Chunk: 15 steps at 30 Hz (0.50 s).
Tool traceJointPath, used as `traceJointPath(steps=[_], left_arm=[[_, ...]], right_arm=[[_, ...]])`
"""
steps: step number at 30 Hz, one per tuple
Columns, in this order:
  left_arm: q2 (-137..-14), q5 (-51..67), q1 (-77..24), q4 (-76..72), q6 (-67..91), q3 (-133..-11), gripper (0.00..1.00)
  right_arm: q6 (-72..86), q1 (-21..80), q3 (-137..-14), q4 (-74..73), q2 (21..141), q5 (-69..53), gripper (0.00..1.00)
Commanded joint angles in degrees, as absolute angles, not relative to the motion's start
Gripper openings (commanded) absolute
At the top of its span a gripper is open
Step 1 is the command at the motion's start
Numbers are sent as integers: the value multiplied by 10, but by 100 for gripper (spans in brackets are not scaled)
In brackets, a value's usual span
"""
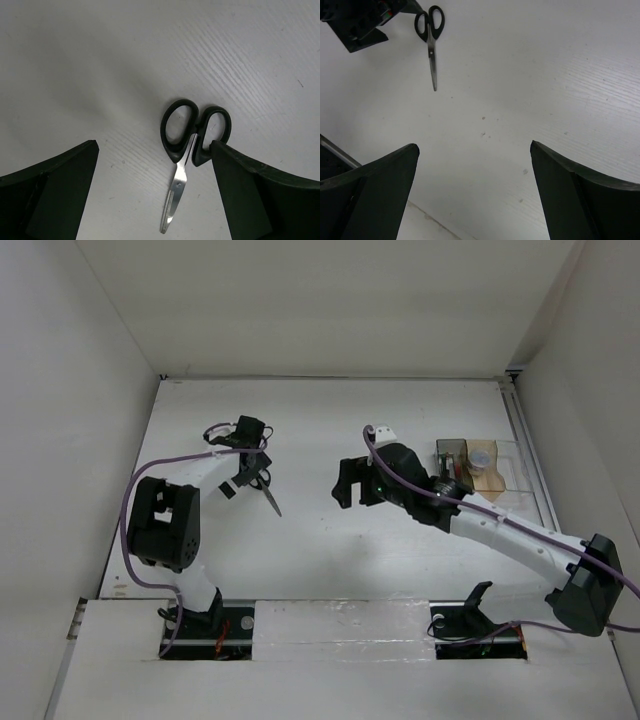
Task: Sort the stationery into containers
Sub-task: Pick up the scissors from the center of the board.
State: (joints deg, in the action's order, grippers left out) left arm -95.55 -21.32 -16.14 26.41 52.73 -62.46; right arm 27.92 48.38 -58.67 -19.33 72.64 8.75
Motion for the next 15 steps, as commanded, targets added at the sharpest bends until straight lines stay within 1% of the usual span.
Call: traceJointPath(steps=[1, 3, 5, 7, 8, 9, 15], left_arm=[[-976, -227, -161, 279, 530, -649, 91], [-976, -227, -161, 287, 535, -654, 91], [-976, -233, -161, 294, 535, -654, 88], [-976, -233, -161, 294, 535, -659, 88], [-976, -239, -161, 302, 540, -659, 87], [-970, -239, -161, 309, 541, -659, 83], [-952, -267, -156, 315, 555, -652, 81]], right_arm=[[282, 498, -581, -148, 710, 78, 99], [282, 498, -576, -142, 710, 72, 99], [282, 498, -576, -135, 710, 72, 99], [282, 498, -576, -135, 710, 66, 99], [282, 498, -576, -130, 710, 66, 99], [282, 498, -576, -130, 715, 66, 99], [282, 504, -576, -125, 728, 61, 98]])
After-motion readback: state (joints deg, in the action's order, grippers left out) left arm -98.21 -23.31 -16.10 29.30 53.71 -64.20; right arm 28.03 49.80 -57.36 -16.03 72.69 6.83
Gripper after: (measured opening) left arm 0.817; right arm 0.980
